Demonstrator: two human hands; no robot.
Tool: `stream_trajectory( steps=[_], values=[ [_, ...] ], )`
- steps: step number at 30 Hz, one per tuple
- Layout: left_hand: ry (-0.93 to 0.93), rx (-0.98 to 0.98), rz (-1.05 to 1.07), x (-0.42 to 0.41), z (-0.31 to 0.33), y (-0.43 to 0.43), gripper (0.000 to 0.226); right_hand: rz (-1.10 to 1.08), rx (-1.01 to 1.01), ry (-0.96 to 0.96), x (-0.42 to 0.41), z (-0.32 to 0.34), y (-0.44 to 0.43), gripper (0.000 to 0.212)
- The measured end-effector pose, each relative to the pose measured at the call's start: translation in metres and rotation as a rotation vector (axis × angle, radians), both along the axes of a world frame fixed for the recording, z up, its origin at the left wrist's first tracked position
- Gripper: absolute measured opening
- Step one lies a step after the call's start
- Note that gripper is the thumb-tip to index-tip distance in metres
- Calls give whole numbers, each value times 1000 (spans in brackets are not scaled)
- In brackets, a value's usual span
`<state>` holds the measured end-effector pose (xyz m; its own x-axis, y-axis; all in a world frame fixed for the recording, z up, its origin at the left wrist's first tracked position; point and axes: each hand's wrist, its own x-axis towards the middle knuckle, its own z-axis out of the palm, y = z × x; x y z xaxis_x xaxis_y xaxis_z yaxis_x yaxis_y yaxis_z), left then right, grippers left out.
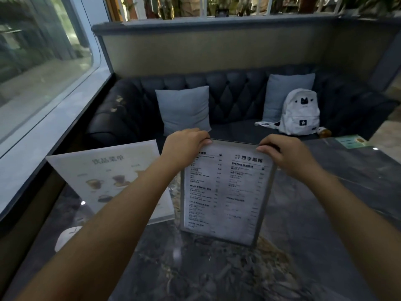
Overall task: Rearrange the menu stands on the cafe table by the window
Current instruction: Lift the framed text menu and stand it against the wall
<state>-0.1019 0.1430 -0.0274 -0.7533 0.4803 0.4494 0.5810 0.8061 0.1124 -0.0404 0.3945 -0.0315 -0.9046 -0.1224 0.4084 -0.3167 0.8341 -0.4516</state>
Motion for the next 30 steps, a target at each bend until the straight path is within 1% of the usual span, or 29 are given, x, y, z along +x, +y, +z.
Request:
stream_trajectory(
  steps=[5, 10, 19, 24, 30],
  values=[
    [-35, 46, 44, 7, -3, 1, 28, -14, -43, -15, -13, -2, 4, 12],
    [-67, 92, 74, 15, -6, 4, 29, 2, -105, -61, -24, 0, 6, 4],
    [-50, 100, 128, 27, -6, 6, 31, 51, -204, -77, -31, -1, 9, 1],
    [-29, 105, 148, 30, -6, 7, 32, 65, -218, -76, -33, -2, 10, 1],
    [-13, 103, 176, 33, -5, 8, 33, 78, -251, -51, -33, -2, 8, 6]
  ],
)
